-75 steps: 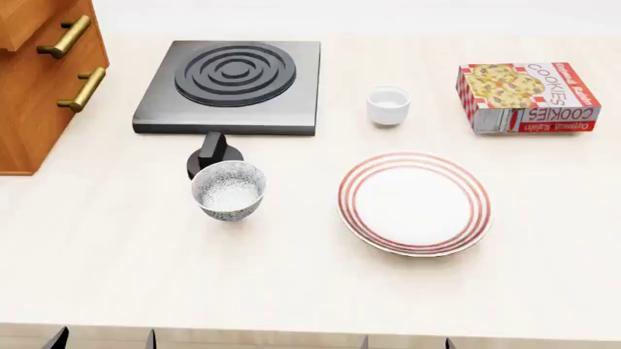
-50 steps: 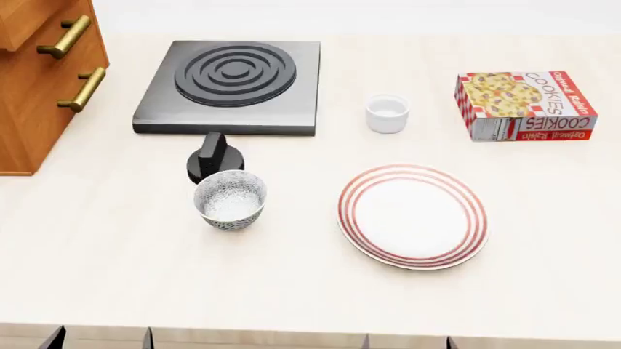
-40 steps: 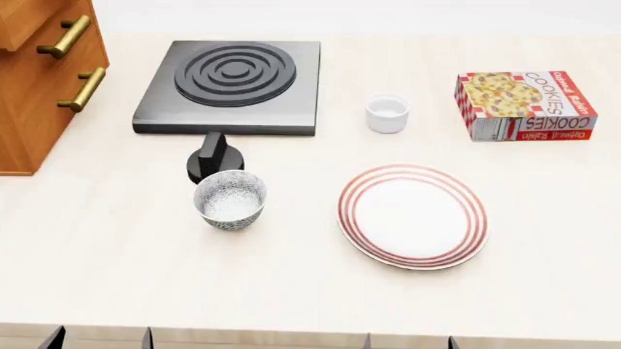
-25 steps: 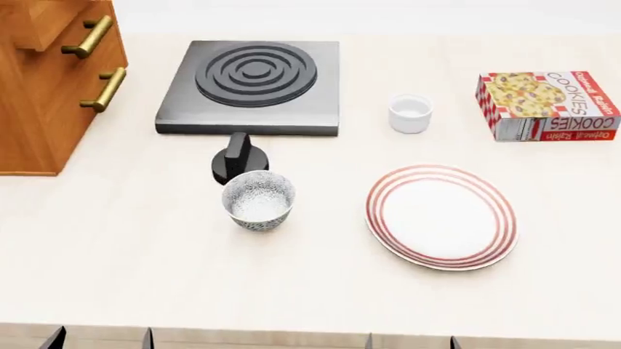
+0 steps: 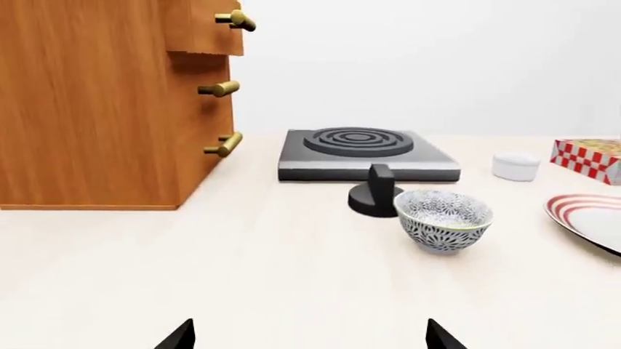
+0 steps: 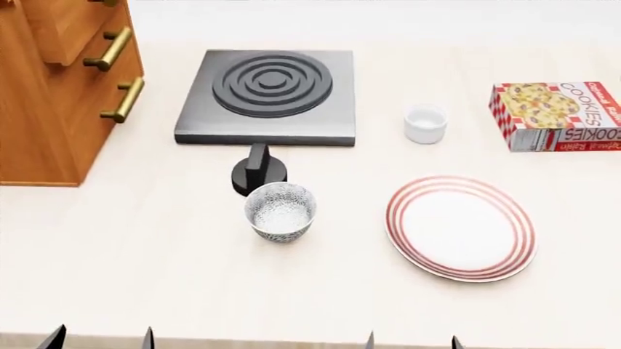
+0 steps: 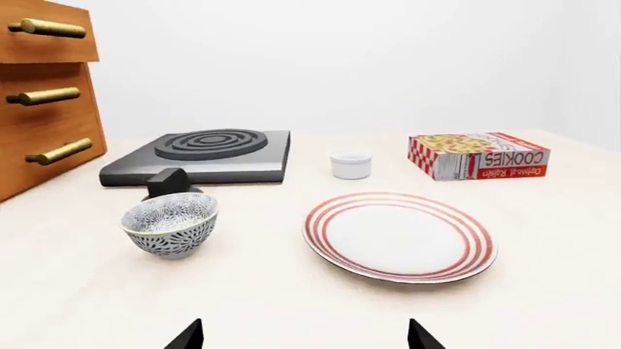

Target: Pick the akita bowl on the wooden cabinet and place it on the plate.

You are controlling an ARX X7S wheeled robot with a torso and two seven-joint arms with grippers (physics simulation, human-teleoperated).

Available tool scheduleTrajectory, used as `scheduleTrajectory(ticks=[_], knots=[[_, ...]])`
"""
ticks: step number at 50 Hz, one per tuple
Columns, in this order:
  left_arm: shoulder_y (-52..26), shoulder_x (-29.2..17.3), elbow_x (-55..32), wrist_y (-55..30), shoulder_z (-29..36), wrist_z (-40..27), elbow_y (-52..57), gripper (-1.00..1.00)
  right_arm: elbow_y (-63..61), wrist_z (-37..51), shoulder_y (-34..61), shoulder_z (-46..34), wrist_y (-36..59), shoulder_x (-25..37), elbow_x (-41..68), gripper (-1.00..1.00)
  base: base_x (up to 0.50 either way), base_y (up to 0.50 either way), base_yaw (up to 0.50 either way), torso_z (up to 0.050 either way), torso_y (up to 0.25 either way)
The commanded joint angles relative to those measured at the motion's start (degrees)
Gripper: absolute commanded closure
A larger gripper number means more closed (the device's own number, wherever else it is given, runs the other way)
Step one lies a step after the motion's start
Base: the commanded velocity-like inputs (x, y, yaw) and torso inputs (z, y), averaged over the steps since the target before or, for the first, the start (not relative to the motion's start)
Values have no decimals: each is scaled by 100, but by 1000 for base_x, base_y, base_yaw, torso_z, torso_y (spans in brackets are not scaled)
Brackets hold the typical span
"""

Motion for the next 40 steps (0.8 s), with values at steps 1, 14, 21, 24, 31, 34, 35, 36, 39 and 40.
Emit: scheduleTrajectory(ticks=[1,14,21,24,31,34,35,36,39,40], knots=[[0,-60,-56,37,77,-50,-3,-100,12,66,7,-59,-41,58,79,-100,0,0,0,50,59],[-12,-111,-107,54,141,-115,-32,-100,48,130,17,-122,-98,113,137,-100,0,0,0,50,60],[-6,-136,-127,61,175,-154,-18,-100,36,167,12,-159,-100,143,158,-100,0,0,0,50,60],[1,-144,-149,93,183,-161,-13,-100,23,172,3,-176,-110,158,172,-100,0,0,0,50,61],[-52,-140,-159,-3,185,-273,-50,-100,-1,296,4,-210,-88,181,95,-100,0,0,0,29,20],[-61,-146,-174,-20,197,-290,-56,-100,0,322,9,-230,-81,191,84,-100,0,301,0,0,0],[-61,-149,-178,-19,201,-296,-56,-100,-1,325,11,-237,-73,195,88,-100,0,500,0,0,0],[-65,-151,-185,-26,204,-300,-60,-100,-3,330,11,-242,-71,199,90,-100,0,500,0,0,0],[-65,-160,-195,-25,216,-316,-59,-100,-4,338,10,-249,-76,209,113,-100,0,500,0,0,0],[-65,-163,-199,-22,221,-319,-59,-100,-2,340,11,-252,-77,213,120,-100,0,500,0,0,0]])
